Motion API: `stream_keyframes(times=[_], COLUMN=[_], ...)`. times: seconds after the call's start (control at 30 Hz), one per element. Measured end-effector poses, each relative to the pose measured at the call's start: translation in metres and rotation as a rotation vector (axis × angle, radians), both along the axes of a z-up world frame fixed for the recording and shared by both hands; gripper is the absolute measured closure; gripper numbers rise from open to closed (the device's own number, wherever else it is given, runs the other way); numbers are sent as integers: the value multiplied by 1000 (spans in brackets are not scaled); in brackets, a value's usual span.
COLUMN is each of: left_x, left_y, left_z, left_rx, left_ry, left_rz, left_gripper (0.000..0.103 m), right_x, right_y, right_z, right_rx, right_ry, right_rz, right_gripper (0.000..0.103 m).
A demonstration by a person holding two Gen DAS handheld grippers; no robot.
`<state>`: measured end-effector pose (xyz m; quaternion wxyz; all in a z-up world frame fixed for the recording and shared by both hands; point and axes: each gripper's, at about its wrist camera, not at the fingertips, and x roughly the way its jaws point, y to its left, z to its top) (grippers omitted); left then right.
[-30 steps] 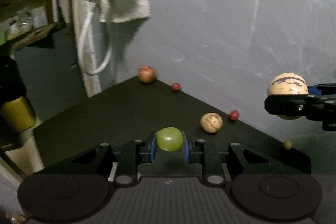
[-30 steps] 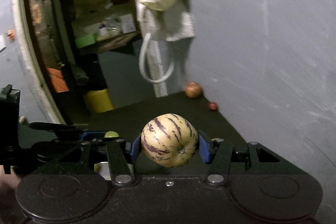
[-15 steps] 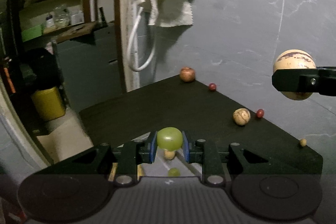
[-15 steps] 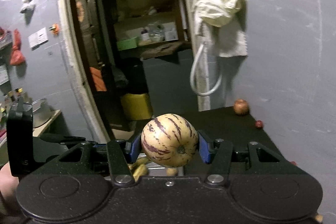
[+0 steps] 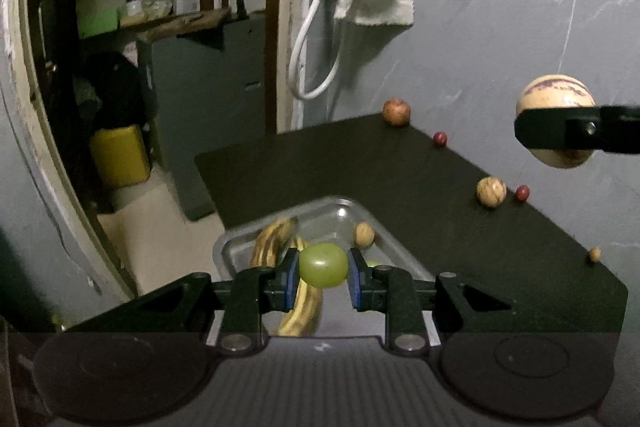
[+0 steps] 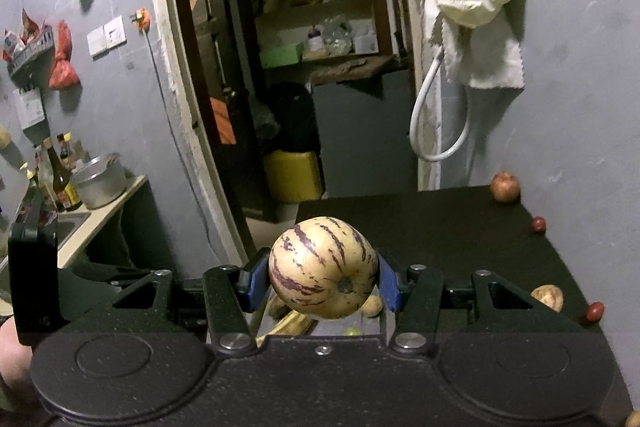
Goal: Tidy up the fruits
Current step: 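Carry the grape with the left tool while the right tool carries the melon over the tray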
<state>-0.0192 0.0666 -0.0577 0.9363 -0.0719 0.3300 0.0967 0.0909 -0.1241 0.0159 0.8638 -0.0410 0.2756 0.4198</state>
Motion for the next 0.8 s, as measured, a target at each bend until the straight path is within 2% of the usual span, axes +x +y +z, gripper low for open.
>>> stream_keyframes(times=[0.17,0.53,0.8], left_x=[-4,5,17], left_y=[3,-8,-13], left_z=[-24,-76,-96], left_rx=[-31,-66,-57], left_ry=[45,136,166], left_rz=[-3,-63,-89], left_gripper=[76,76,76], right_x=[-1,17,39], right_y=[12,44,71], right_z=[-21,-96,-141], right_rx=[-43,-201,-306], right_ry=[34,143,192], right_rz=[15,25,39], right_gripper=[47,47,47])
